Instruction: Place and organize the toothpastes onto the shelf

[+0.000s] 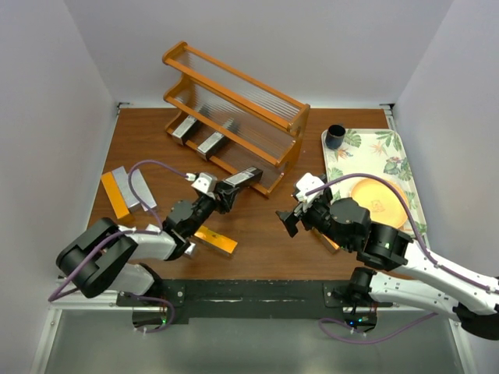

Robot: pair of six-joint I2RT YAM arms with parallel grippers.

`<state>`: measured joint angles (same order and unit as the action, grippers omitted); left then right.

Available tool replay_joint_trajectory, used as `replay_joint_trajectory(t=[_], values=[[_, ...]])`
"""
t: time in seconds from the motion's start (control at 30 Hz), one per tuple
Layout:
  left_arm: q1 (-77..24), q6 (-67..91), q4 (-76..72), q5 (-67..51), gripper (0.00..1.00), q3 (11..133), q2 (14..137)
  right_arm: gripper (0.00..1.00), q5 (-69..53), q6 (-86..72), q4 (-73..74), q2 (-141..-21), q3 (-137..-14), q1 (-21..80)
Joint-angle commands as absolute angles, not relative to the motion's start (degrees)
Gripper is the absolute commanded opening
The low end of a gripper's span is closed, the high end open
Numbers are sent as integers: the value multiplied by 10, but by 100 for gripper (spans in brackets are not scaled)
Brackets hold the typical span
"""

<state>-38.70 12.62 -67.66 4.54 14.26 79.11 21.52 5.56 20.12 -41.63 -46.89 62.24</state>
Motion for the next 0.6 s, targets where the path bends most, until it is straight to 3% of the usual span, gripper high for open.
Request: replay_joint_trajectory(t=[0.0,0.57], values=[[-388,106,-708,39,41,159,823,98,214,54,189,-423,-468,624],[-388,90,-606,28,65,258,941,99,207,53,192,-419,-469,624]])
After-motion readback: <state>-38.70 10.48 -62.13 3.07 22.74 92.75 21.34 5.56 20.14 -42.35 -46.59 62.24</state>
